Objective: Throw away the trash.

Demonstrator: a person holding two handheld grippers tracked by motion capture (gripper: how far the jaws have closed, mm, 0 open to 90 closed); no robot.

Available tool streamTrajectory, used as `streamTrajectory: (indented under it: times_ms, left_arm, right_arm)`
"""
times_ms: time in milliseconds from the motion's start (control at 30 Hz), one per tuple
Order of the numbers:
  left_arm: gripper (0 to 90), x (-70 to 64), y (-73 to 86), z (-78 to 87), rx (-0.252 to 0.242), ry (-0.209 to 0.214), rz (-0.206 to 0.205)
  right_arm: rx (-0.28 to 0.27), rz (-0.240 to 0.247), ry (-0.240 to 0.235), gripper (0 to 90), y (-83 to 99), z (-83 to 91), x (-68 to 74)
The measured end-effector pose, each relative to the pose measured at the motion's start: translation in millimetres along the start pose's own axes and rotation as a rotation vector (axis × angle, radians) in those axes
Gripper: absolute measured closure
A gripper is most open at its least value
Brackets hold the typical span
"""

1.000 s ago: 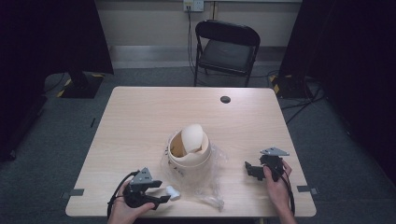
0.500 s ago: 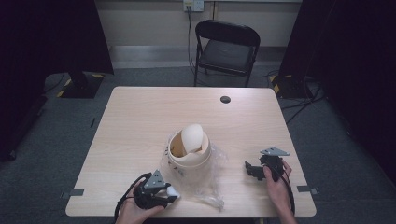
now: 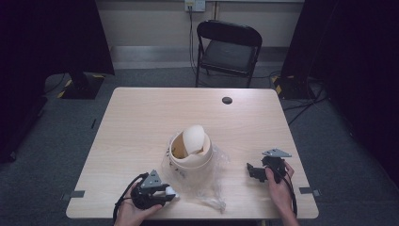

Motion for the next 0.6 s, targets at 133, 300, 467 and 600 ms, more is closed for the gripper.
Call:
streamTrajectory:
  times_ms: [133, 300, 467, 600]
  left_arm:
    - [56.2, 9.3, 1.6, 6.7, -0.012, -0.024, 0.023]
    - [56.2, 15.8, 3.9, 17.3, -0.036, -0.040, 0.032]
    - [56.1, 22.6, 7.4, 22.4, -0.064, -0.028, 0.063]
    - [56.1, 28.3, 8.1, 32.1, -0.092, -0.045, 0.070]
  right_arm:
    - [0.000, 0.001, 0.000, 10.0, 0.0, 0.0, -0.1]
    - [0.000, 0.001, 0.000, 10.0, 0.0, 0.0, -0.1]
    - [0.000, 0.001, 0.000, 10.0, -0.1, -0.1, -0.1]
    - [0.000, 0.001, 0.000, 10.0, -0.1, -0.1, -0.1]
Point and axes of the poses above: each handheld gripper's, and its own axes: z roughly backward along the jaws, y roughly out of its underside, x roughly to its left, the point moved 2 cm from there along -z, roughly forward along the jaws, and after that the axes turned 4 degrees about -x, right-handed, at the moved point
